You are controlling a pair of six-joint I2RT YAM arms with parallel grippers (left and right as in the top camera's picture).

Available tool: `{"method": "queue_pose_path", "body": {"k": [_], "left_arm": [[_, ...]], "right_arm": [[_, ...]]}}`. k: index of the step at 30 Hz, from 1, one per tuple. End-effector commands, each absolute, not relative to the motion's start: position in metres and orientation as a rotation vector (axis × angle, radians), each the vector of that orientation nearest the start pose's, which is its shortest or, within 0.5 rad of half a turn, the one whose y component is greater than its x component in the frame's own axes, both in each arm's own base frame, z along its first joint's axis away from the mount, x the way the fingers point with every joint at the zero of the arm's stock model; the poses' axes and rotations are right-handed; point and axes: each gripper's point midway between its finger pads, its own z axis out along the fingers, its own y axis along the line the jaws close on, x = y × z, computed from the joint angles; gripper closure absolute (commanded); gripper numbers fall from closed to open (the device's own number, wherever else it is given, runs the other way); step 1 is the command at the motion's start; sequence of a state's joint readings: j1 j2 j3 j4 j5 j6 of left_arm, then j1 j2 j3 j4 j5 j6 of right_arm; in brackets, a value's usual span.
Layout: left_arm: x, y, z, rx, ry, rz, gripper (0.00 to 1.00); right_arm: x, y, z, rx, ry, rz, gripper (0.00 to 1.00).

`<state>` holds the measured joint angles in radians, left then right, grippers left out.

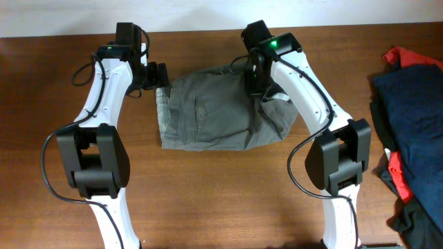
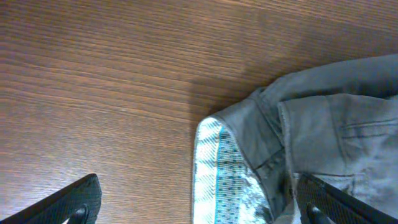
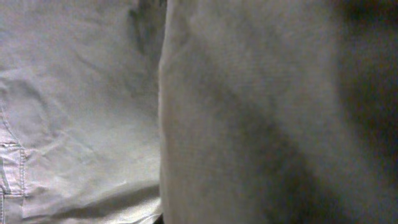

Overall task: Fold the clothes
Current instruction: 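Fold the shorts' right half leftward over the left half with the right gripper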

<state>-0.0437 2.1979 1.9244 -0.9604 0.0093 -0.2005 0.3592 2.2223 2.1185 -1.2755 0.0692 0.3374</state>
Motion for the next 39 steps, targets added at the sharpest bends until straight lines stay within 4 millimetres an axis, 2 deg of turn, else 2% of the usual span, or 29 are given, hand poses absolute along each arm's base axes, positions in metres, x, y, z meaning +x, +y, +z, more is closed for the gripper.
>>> {"method": "queue_pose_path", "body": {"k": [1, 6, 18, 24, 30, 37, 39], "left_arm": [[0.512, -0.016, 0.09, -0.208, 2.784, -0.018, 0.01], [0.512, -0.012, 0.09, -0.221, 2.782, 0.013, 0.01], [0.508, 0.008, 0.091, -0.336, 2.766, 0.166, 0.01], [0.498, 0.045, 0.097, -0.502, 2.711, 0.423, 0.01], [0.491, 0.065, 0.096, -0.56, 2.724, 0.449, 0.01], [0.481, 0.082, 0.093, -0.609, 2.75, 0.458, 0.01], [0.48, 0.084, 0.093, -0.616, 2.753, 0.45, 0.01]], "right_arm": [[0.458, 0.166, 0.17, -0.011, 2.81, 0.092, 0.96], [0.461, 0.176, 0.188, -0.016, 2.772, 0.146, 0.96], [0.453, 0.234, 0.199, -0.139, 2.704, 0.236, 0.96], [0.444, 0.261, 0.201, -0.177, 2.688, 0.29, 0.96], [0.438, 0.292, 0.207, -0.239, 2.652, 0.389, 0.96], [0.431, 0.304, 0.191, -0.27, 2.682, 0.394, 0.81], [0.43, 0.306, 0.185, -0.276, 2.699, 0.4, 0.8]]}}
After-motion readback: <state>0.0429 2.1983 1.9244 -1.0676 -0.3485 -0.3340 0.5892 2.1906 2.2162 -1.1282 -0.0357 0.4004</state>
